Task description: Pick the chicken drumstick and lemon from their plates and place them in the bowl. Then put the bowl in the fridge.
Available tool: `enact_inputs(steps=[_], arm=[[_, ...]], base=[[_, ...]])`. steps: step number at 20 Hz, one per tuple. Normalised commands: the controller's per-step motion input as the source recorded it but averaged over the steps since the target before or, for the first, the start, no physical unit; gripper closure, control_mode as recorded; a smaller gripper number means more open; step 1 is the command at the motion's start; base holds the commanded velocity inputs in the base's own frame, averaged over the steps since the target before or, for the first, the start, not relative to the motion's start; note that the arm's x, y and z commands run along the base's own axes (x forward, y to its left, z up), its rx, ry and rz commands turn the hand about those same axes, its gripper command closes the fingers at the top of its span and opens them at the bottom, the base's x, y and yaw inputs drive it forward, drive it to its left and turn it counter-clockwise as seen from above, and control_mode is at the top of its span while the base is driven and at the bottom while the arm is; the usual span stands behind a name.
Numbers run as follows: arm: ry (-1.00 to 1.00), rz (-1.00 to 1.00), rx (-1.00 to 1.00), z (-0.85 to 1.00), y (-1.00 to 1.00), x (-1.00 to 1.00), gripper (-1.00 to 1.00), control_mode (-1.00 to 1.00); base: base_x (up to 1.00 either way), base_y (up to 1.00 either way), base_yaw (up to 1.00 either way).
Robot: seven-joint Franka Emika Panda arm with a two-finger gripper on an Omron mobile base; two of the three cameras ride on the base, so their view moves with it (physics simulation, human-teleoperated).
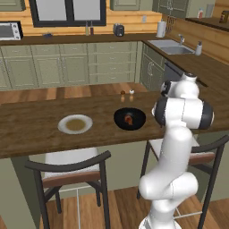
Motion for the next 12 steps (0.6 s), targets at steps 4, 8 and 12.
enact_inputs(steps=[4,8,12], arm=[[0.00,0.14,0.00,-0.34,-0.06,0.51,-1.00,-1.00],[0.00,0.11,0.00,-0.24,-0.14,0.32,-1.00,-1.00],[0.00,0.07,0.00,-0.31,0.00,0.44,-1.00,-1.00]], base=[[0.00,0.00,0.00],[0.00,0.00,0.00],[0.00,0.00,0.00]])
